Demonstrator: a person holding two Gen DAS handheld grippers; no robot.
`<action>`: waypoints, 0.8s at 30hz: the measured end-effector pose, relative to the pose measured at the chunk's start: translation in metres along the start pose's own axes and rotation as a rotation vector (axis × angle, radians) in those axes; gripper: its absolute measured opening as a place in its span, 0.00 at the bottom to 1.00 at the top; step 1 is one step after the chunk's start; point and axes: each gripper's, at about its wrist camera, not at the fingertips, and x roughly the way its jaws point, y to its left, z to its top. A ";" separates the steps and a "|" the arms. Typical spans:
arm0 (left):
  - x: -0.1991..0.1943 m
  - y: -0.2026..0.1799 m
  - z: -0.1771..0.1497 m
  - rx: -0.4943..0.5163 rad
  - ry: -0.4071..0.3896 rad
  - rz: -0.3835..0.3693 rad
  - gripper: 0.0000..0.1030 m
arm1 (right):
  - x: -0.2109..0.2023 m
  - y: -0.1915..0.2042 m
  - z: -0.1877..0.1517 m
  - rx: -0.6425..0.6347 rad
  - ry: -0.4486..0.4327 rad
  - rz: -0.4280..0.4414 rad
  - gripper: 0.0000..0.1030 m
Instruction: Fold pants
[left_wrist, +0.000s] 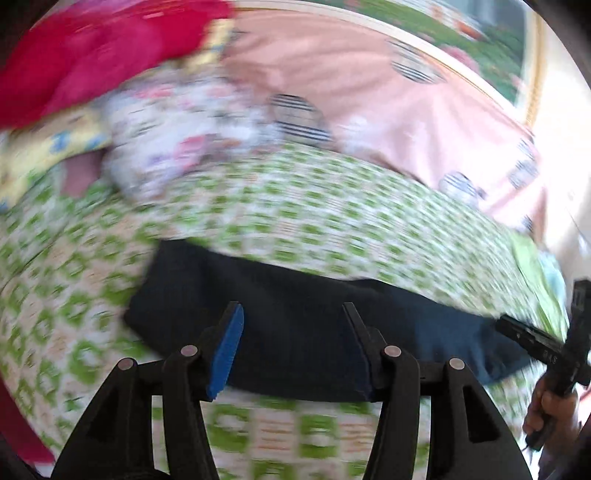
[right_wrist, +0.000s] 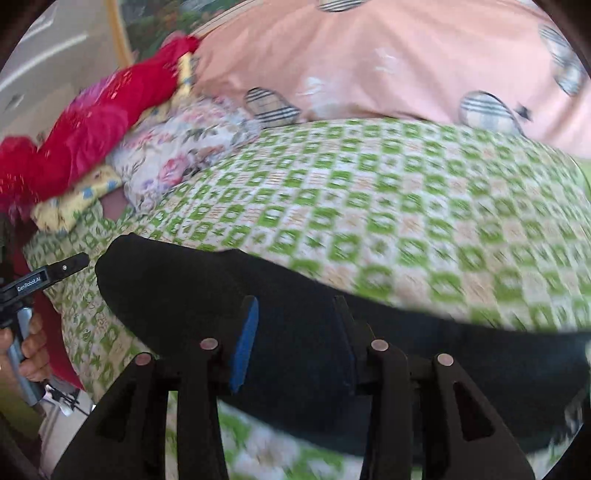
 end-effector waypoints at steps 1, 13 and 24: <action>0.002 -0.013 -0.001 0.033 0.010 -0.023 0.53 | -0.010 -0.009 -0.006 0.019 -0.003 -0.012 0.41; 0.034 -0.170 -0.048 0.478 0.166 -0.293 0.53 | -0.077 -0.091 -0.065 0.230 -0.040 -0.155 0.41; 0.072 -0.231 -0.079 0.754 0.302 -0.410 0.53 | -0.090 -0.145 -0.087 0.413 -0.052 -0.169 0.41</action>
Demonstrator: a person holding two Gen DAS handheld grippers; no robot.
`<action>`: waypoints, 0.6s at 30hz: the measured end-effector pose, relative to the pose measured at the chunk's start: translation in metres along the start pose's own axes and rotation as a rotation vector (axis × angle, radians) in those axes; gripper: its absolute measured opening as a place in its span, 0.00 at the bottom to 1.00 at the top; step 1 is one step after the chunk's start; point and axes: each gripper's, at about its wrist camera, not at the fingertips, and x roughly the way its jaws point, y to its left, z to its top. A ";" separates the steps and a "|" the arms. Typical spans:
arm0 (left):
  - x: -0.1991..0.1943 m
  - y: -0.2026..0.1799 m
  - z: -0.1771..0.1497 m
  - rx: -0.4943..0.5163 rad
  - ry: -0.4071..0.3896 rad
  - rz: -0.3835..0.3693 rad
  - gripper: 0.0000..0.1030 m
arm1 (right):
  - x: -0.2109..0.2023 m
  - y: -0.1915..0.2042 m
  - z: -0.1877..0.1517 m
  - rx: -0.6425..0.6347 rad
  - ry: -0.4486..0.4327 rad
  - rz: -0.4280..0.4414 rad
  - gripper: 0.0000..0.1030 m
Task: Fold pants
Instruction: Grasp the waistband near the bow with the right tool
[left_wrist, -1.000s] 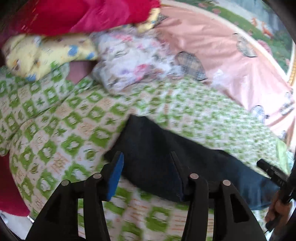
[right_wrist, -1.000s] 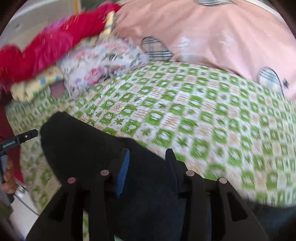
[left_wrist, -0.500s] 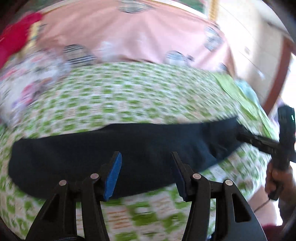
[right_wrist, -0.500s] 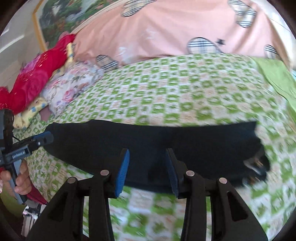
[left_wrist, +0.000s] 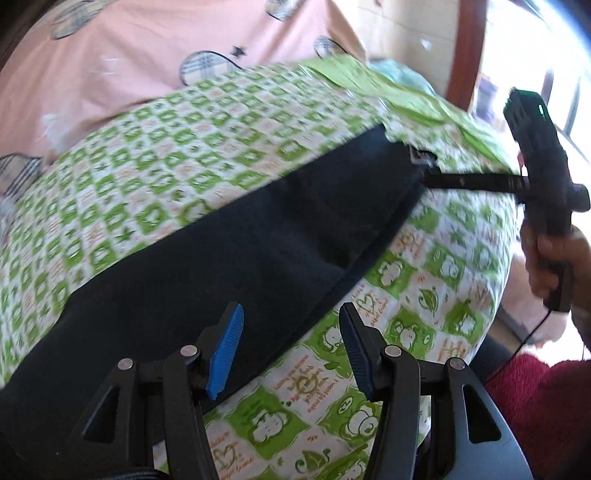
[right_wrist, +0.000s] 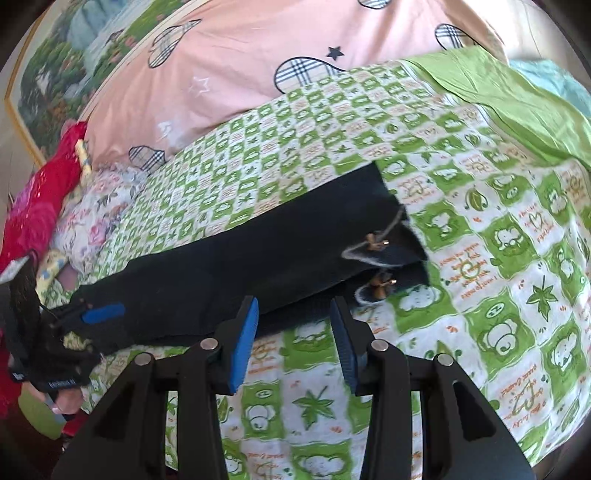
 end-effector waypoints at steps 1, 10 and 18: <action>0.004 0.001 0.001 0.011 0.008 -0.002 0.53 | 0.001 -0.002 0.001 0.010 -0.001 0.003 0.41; 0.034 0.002 0.005 0.076 0.083 -0.025 0.40 | 0.013 -0.011 0.008 0.056 0.002 0.010 0.41; 0.043 0.008 0.005 0.093 0.093 -0.030 0.10 | 0.021 -0.016 0.012 0.073 -0.005 0.005 0.22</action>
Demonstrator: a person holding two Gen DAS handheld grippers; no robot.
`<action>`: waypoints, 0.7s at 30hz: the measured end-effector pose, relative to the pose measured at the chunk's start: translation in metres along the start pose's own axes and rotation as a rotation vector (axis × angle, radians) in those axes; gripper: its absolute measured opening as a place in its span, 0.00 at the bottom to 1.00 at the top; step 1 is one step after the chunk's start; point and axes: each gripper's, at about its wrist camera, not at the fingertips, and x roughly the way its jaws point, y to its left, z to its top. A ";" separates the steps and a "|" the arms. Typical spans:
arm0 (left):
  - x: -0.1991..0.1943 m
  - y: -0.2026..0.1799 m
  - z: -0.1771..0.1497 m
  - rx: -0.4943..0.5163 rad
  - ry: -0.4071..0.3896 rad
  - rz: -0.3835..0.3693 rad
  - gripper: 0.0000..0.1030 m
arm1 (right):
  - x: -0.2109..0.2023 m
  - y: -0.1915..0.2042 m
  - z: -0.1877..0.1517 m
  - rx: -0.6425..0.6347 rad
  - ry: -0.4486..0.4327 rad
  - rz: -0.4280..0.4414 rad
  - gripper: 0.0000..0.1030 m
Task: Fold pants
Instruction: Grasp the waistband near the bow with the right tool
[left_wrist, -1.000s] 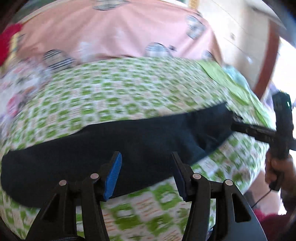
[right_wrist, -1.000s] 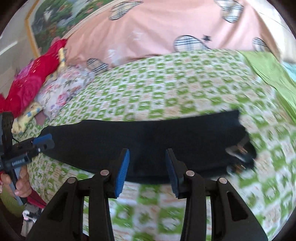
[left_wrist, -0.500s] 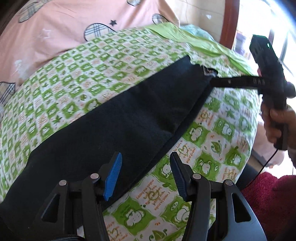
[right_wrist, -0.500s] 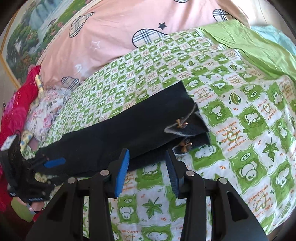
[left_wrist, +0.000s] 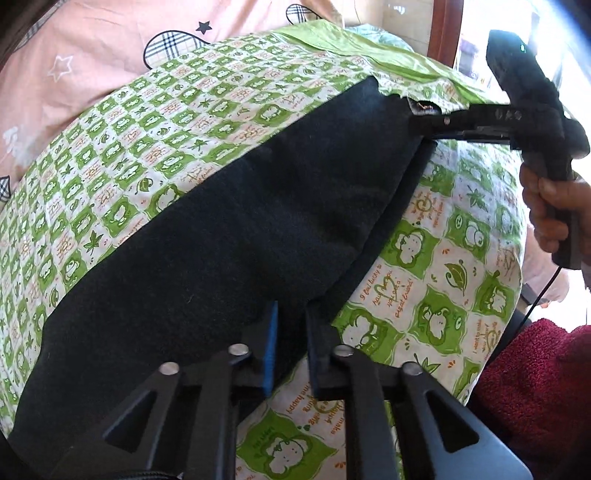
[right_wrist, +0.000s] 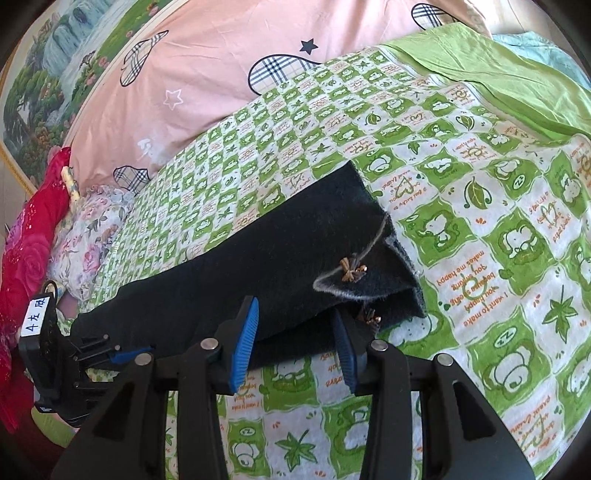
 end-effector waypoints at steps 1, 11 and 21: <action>0.000 0.002 0.001 -0.008 -0.006 -0.007 0.08 | 0.000 0.000 0.001 0.001 0.000 -0.003 0.15; -0.015 -0.006 -0.004 0.004 -0.021 -0.034 0.07 | -0.012 -0.008 -0.005 0.000 0.003 0.000 0.06; -0.037 0.003 0.023 -0.056 -0.068 -0.089 0.30 | -0.033 -0.023 -0.008 0.074 -0.027 0.023 0.35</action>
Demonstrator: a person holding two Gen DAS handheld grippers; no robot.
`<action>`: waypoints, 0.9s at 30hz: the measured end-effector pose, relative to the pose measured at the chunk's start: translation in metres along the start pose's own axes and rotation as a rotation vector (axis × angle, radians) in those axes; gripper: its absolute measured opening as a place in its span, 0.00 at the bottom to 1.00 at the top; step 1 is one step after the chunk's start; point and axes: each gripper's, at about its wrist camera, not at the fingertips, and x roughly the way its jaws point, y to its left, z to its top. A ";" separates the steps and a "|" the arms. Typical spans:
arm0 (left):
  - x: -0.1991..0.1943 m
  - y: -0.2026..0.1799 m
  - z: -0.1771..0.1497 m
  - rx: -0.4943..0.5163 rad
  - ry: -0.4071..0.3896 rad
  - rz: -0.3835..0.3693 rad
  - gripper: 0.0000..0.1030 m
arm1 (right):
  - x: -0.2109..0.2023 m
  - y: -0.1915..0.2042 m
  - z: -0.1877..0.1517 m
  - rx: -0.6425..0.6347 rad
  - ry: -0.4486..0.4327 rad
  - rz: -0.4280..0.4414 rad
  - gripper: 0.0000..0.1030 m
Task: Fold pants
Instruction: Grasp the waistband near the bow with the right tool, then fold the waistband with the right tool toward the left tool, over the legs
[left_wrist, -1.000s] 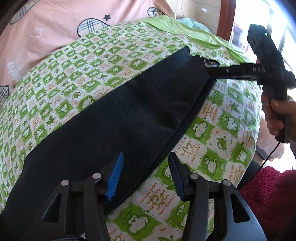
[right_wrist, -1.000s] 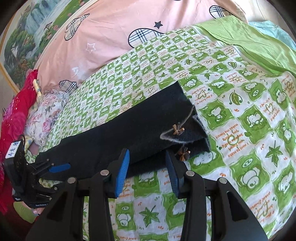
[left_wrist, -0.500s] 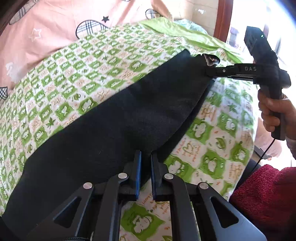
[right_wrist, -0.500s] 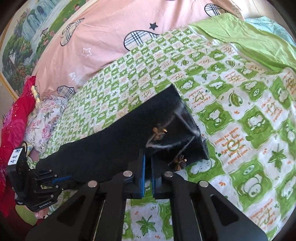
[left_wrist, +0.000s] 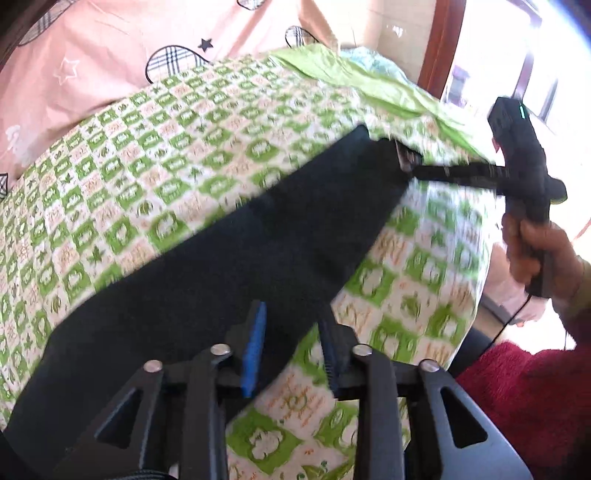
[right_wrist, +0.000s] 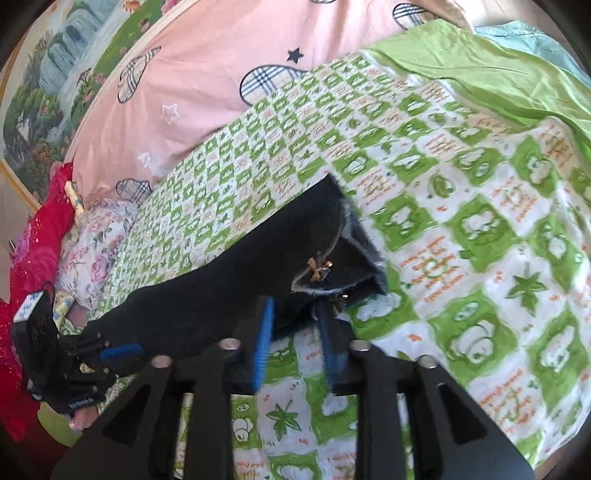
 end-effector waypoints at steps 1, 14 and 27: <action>-0.001 0.001 0.005 -0.009 -0.005 -0.007 0.31 | -0.001 -0.003 -0.001 0.011 -0.004 0.004 0.35; 0.060 0.009 0.121 -0.050 0.050 -0.203 0.52 | 0.023 -0.041 0.000 0.272 -0.013 0.128 0.34; 0.173 -0.042 0.183 0.077 0.286 -0.365 0.53 | 0.006 -0.068 0.005 0.262 -0.071 0.175 0.11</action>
